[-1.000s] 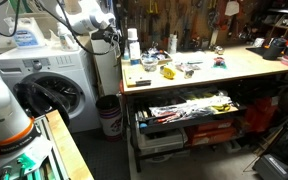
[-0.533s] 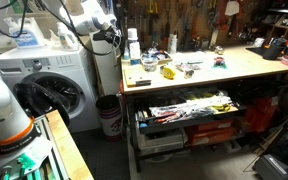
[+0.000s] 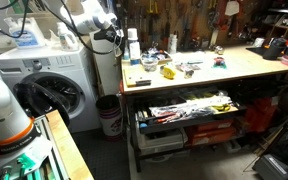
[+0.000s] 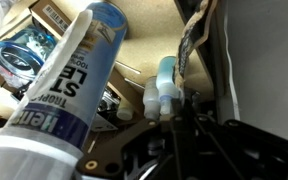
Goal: Pick up the hanging object with a net on it and put it on the table
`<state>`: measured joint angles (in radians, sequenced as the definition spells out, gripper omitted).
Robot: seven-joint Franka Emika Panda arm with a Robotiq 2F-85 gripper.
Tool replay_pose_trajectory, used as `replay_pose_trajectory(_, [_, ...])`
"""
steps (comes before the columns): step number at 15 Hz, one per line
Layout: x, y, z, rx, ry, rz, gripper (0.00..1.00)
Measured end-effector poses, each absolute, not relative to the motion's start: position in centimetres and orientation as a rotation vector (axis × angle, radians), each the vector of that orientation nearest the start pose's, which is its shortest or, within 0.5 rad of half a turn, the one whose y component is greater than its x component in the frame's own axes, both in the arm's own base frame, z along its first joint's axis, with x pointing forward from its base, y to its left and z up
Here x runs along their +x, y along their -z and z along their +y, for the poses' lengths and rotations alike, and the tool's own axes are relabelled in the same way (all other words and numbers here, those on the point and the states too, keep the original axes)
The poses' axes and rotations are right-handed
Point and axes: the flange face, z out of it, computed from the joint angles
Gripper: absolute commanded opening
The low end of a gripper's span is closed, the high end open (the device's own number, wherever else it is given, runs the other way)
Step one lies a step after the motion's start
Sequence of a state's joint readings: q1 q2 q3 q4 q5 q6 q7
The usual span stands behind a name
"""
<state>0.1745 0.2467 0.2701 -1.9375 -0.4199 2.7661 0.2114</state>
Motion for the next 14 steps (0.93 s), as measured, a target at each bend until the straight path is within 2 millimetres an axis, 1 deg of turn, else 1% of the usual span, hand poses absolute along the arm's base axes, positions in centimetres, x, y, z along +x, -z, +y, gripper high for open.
replay_pose_trajectory(7, [58.4, -42.9, 28.2, -2.884, 0.967, -0.809, 0.01])
replay_pose_trajectory(14, [58.5, -44.6, 27.3, -2.885, 1.009, -0.787, 0.01])
